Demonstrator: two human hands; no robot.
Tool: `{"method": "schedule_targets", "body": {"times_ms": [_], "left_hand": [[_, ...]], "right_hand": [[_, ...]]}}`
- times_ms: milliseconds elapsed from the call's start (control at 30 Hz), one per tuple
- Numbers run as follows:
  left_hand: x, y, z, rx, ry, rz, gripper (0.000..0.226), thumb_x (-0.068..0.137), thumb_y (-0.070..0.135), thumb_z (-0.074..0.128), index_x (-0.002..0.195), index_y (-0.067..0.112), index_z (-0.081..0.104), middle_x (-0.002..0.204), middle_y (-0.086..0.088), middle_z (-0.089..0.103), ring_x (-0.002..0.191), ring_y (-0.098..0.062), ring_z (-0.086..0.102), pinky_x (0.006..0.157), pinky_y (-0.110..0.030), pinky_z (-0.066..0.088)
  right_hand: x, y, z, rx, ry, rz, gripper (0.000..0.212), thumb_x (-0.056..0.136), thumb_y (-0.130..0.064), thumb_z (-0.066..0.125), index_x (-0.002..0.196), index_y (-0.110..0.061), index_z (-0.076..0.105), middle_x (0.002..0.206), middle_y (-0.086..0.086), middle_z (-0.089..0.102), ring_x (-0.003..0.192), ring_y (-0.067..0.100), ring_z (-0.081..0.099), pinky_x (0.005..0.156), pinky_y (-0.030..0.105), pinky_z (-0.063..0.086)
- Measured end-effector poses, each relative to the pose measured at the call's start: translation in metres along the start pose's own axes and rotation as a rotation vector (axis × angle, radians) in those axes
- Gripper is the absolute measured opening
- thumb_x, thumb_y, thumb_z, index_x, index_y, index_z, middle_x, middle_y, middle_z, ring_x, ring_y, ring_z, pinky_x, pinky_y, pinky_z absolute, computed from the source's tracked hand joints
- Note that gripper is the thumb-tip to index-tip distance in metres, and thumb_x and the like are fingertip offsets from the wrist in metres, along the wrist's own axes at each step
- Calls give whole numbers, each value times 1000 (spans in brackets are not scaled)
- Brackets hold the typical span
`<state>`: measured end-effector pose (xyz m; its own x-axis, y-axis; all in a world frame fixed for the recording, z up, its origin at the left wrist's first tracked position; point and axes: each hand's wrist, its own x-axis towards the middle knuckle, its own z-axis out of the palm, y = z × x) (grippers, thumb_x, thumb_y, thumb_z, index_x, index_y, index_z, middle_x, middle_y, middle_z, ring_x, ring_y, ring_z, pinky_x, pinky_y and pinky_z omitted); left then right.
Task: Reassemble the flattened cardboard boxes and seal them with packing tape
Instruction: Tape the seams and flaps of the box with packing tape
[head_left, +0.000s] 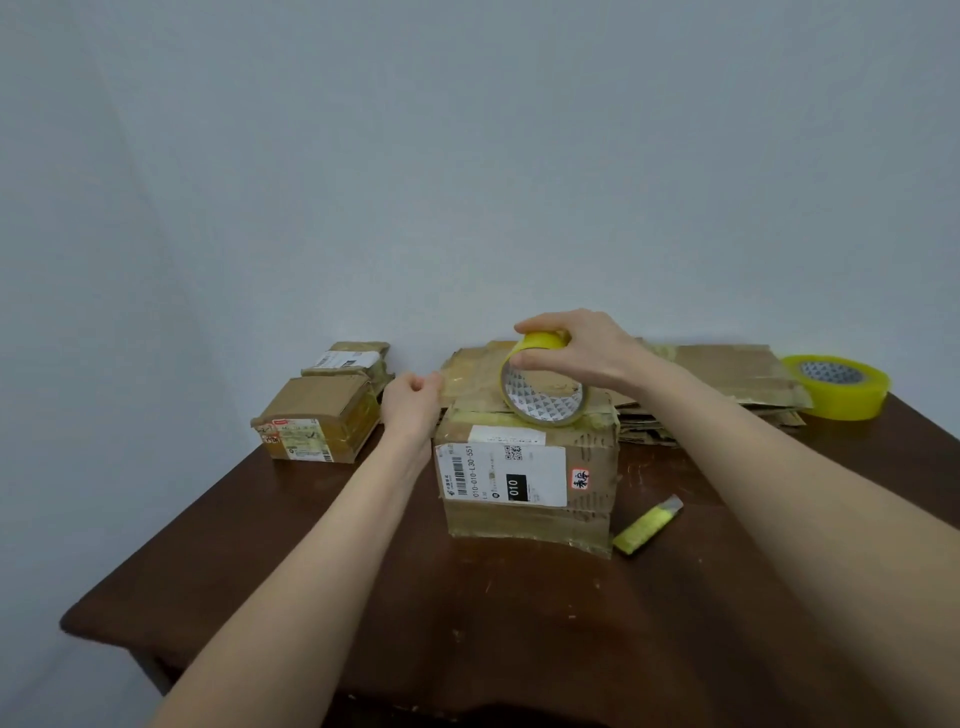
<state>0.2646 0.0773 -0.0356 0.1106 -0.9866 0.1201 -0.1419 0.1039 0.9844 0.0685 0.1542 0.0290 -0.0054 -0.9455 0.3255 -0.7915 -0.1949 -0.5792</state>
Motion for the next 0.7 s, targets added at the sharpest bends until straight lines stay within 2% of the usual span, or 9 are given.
{"method": "schedule_targets", "body": {"times_ms": [167, 333, 400, 467, 500, 533, 600, 667, 700], "left_hand": [[-4, -13, -9, -15, 6, -36, 30, 90, 16, 57, 63, 12, 46, 67, -7, 47, 69, -20, 44, 68, -33, 39], [-10, -24, -9, -79, -83, -193, 27, 93, 19, 59, 68, 9, 55, 73, -9, 58, 76, -23, 54, 71, -33, 42], [-12, -23, -6, -93, -148, -267, 25, 94, 22, 58, 73, 10, 56, 69, -7, 59, 70, -23, 57, 60, -27, 45], [-19, -21, -9, -20, -232, -324, 20, 96, 21, 54, 79, 12, 56, 63, -4, 59, 57, -17, 56, 42, -18, 43], [-22, -20, -13, 45, -272, -328, 17, 97, 21, 52, 83, 12, 57, 65, -4, 61, 55, -15, 55, 40, -17, 43], [-22, -20, -17, 131, -300, -287, 14, 96, 22, 52, 89, 12, 58, 72, -5, 64, 59, -14, 56, 43, -18, 45], [-19, -18, -23, 371, -231, -31, 19, 96, 21, 54, 109, 11, 62, 101, -9, 68, 80, -15, 60, 67, -24, 49], [-25, 0, -24, 483, -111, 291, 32, 98, 19, 49, 127, 11, 57, 126, -8, 61, 109, -18, 57, 92, -24, 40], [-32, 10, -20, 486, -157, 409, 37, 98, 22, 48, 133, 13, 52, 131, -6, 58, 118, -19, 54, 99, -25, 37]], "right_hand": [[0, 0, 6, 70, 51, 28, 49, 68, -62, 72, 102, -33, 54, 101, -4, 60, 92, 16, 57, 72, 31, 47], [0, -8, 14, 41, 74, -4, 49, 64, -67, 71, 98, -35, 54, 100, -9, 61, 99, 18, 56, 86, 43, 49], [-1, -10, 16, 33, 74, 9, 48, 68, -64, 71, 101, -33, 54, 101, -7, 61, 98, 19, 57, 87, 43, 49], [-2, -10, 17, 28, 80, 31, 49, 70, -64, 70, 103, -32, 53, 101, -4, 62, 97, 19, 57, 85, 42, 50], [-2, -10, 18, 19, 83, 42, 49, 70, -64, 69, 103, -32, 53, 102, -4, 62, 97, 19, 57, 85, 42, 50], [-2, -11, 19, 8, 82, 51, 49, 70, -65, 69, 104, -32, 52, 103, -3, 62, 97, 20, 57, 85, 42, 50], [-2, -11, 20, -5, 83, 67, 50, 70, -66, 67, 105, -33, 52, 105, -3, 62, 98, 20, 56, 86, 42, 50], [-3, -11, 20, 7, 92, 70, 52, 71, -66, 67, 109, -34, 53, 109, -4, 61, 101, 19, 54, 88, 42, 48], [-3, -11, 19, 30, 99, 58, 53, 72, -65, 68, 113, -34, 54, 113, -5, 60, 105, 18, 53, 90, 41, 47]]}}
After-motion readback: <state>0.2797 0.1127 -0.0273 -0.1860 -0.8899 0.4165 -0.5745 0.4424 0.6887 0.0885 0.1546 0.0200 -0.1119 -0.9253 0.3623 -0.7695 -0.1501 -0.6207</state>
